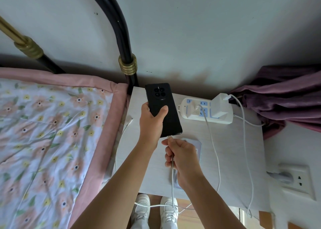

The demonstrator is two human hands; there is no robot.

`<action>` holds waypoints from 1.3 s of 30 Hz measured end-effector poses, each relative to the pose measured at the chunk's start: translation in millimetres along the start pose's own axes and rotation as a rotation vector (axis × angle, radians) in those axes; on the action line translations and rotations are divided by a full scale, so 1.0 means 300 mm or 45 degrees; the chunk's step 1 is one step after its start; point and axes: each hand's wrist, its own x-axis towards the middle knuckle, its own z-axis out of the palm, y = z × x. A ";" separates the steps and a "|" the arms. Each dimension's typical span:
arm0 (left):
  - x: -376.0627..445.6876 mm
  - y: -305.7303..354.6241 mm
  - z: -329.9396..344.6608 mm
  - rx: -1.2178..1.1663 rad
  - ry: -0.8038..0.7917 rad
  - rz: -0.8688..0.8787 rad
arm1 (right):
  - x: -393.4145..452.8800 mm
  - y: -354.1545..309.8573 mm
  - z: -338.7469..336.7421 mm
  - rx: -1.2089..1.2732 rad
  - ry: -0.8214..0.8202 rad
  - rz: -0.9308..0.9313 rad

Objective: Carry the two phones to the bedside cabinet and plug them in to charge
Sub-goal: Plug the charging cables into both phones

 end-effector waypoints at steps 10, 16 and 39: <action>-0.019 -0.027 -0.007 0.050 -0.047 0.056 | 0.007 0.043 0.000 0.042 -0.002 0.021; -0.018 -0.081 -0.066 0.102 -0.088 -0.010 | 0.035 0.053 -0.026 -0.118 -0.117 0.146; -0.025 -0.254 -0.164 1.317 0.173 0.338 | 0.143 0.154 -0.085 -0.633 0.130 -0.145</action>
